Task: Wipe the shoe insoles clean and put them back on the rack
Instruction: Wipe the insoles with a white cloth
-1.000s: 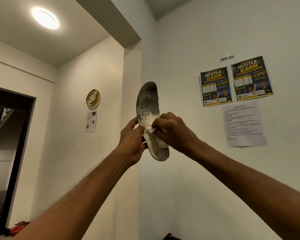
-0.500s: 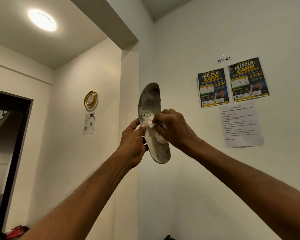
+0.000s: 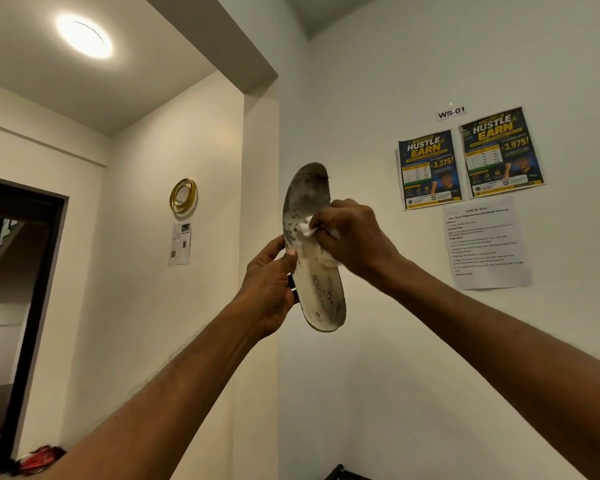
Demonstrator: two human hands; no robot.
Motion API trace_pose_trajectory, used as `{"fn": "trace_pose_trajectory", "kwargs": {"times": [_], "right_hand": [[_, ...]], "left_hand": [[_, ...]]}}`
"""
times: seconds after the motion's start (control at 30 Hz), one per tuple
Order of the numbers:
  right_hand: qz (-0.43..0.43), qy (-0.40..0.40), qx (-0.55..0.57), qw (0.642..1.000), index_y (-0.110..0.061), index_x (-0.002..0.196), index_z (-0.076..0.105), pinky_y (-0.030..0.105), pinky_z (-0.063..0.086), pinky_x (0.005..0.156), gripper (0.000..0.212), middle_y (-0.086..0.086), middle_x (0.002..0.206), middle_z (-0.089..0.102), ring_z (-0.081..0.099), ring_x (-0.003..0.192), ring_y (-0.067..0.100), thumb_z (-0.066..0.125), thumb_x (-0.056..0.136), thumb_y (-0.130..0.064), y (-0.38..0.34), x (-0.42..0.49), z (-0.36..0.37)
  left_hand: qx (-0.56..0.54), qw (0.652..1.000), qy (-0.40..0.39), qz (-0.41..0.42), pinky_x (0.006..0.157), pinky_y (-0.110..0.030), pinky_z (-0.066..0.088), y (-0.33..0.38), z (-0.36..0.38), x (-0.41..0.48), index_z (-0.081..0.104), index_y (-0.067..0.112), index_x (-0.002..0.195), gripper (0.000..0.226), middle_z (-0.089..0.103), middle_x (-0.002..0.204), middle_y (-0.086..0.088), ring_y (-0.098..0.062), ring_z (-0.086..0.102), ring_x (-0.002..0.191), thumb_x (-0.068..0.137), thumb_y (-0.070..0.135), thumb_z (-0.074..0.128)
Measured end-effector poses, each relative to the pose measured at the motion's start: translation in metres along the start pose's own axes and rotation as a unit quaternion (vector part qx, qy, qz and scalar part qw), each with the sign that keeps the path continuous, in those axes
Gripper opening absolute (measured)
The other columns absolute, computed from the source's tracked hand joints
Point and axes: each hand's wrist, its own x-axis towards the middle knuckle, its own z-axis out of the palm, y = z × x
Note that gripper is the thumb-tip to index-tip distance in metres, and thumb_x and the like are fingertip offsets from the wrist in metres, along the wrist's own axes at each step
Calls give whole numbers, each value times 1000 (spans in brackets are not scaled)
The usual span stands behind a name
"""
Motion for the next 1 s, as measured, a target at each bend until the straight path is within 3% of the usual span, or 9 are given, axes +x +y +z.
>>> {"fn": "trace_pose_trajectory", "kwargs": {"times": [0.07, 0.2, 0.33, 0.47, 0.6, 0.7, 0.83, 0.93, 1.0], "right_hand": [[47, 66, 8, 997, -8, 93, 75, 23, 50, 63, 11, 12, 90, 72, 63, 76, 19, 76, 85, -16, 8, 5, -5], [-21, 4, -47, 999, -5, 92, 74, 27, 51, 61, 9, 13, 88, 70, 59, 78, 19, 75, 86, -11, 9, 3, -5], [29, 74, -42, 996, -2, 93, 73, 30, 53, 62, 10, 15, 88, 69, 62, 78, 24, 73, 87, -10, 18, 6, -10], [-33, 10, -67, 997, -4, 96, 73, 32, 55, 66, 12, 14, 92, 70, 62, 84, 25, 73, 88, -13, 15, 6, -8], [42, 111, -70, 990, -6, 96, 72, 37, 54, 66, 9, 12, 89, 69, 62, 83, 25, 72, 88, -10, 30, 15, -18], [-14, 45, -87, 995, -6, 99, 72, 30, 51, 64, 13, 12, 90, 68, 59, 83, 23, 73, 86, -9, 23, 11, -15], [42, 120, -60, 990, -6, 97, 72, 32, 54, 67, 12, 12, 92, 69, 62, 86, 25, 74, 85, -8, 28, 17, -21], [-15, 51, -80, 995, -7, 100, 71, 29, 52, 70, 15, 11, 98, 70, 61, 90, 24, 74, 86, -9, 22, 16, -18], [-13, 65, -77, 995, -7, 100, 71, 30, 52, 70, 15, 11, 97, 70, 61, 90, 24, 74, 86, -9, 21, 17, -19]], "left_hand": [[7, 1000, -10, -7, 98, -62, 53, -2, 0, -2, 62, 25, 135, 35, 74, 117, -13, -32, 68, 109, 105, 10, 52], [38, 999, -21, -8, 91, -56, 59, -5, -4, -2, 63, 27, 132, 34, 76, 112, -11, -31, 70, 106, 105, 11, 52], [52, 998, -24, -14, 87, -52, 60, -7, -5, -3, 64, 28, 131, 34, 76, 109, -11, -31, 69, 105, 105, 10, 52], [71, 997, -28, -19, 90, -54, 59, -8, -6, -3, 60, 28, 136, 36, 75, 113, -13, -33, 69, 107, 105, 12, 53], [83, 996, -39, -23, 88, -55, 60, -9, -5, -6, 59, 27, 139, 38, 75, 111, -12, -31, 71, 102, 104, 13, 53], [93, 995, -43, -19, 89, -55, 60, -10, -5, -5, 60, 28, 138, 37, 76, 108, -12, -32, 70, 101, 105, 12, 53], [97, 994, -44, -19, 91, -58, 58, -11, -2, -6, 62, 31, 131, 34, 74, 111, -14, -33, 70, 102, 105, 12, 52], [112, 993, -42, -17, 92, -59, 58, -11, 0, -6, 61, 31, 131, 35, 74, 113, -13, -34, 69, 106, 105, 11, 51], [121, 992, -41, -12, 92, -59, 58, -11, 0, -5, 60, 30, 136, 37, 74, 115, -12, -36, 68, 109, 105, 12, 51]]}}
